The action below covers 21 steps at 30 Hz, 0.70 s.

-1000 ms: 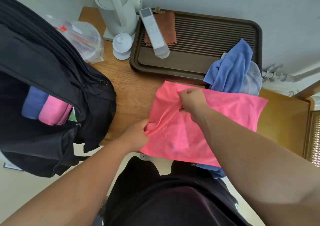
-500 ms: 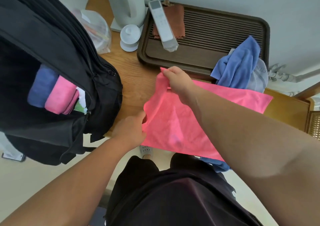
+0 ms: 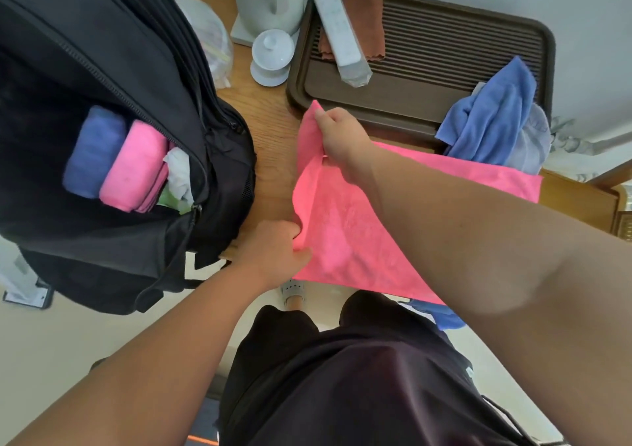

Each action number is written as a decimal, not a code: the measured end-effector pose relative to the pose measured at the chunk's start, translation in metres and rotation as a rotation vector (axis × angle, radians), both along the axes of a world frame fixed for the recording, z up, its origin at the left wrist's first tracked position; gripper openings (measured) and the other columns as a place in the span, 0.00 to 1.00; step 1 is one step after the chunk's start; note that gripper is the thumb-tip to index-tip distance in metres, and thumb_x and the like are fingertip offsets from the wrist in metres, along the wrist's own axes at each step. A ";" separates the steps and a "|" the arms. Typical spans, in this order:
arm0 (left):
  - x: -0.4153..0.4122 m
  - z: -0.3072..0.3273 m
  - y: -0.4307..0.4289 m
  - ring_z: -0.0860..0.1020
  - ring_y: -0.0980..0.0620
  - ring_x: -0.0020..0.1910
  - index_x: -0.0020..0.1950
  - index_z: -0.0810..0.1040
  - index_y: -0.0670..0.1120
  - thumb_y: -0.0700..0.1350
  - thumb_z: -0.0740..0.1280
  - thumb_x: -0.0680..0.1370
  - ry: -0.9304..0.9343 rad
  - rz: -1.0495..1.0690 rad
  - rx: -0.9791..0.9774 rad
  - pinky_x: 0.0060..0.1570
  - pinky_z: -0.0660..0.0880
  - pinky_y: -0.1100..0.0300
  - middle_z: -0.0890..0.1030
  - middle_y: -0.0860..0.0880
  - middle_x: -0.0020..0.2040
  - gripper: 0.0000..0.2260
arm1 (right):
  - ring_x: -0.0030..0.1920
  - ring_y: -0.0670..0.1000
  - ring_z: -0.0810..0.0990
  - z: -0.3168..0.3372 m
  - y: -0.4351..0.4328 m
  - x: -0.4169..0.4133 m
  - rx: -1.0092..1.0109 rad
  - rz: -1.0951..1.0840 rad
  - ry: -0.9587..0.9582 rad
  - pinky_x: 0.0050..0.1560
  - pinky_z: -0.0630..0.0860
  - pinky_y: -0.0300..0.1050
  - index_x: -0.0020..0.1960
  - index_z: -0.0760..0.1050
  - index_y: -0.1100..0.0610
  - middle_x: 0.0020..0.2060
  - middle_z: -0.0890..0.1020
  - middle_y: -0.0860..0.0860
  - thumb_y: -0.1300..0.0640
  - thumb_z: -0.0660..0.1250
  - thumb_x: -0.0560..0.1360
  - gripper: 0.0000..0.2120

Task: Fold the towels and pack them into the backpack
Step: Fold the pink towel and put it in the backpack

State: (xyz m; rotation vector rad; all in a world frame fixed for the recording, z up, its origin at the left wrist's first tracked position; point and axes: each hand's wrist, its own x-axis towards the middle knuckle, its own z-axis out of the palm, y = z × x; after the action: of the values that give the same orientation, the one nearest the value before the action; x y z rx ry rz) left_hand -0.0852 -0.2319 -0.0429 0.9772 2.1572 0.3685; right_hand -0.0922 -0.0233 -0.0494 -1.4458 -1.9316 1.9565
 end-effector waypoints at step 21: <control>0.147 -0.007 0.134 0.69 0.50 0.31 0.33 0.64 0.45 0.38 0.67 0.74 -0.374 -0.322 -0.084 0.31 0.66 0.55 0.70 0.49 0.31 0.14 | 0.27 0.48 0.66 -0.013 0.111 0.192 0.150 -0.304 -0.036 0.28 0.65 0.41 0.37 0.64 0.51 0.29 0.69 0.49 0.43 0.62 0.81 0.19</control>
State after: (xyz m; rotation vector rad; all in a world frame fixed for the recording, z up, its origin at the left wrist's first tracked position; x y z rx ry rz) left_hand 0.0618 -0.0974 -0.0498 1.0898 1.6368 0.2754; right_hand 0.1002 0.0881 -0.0626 -1.6282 -1.7074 1.6311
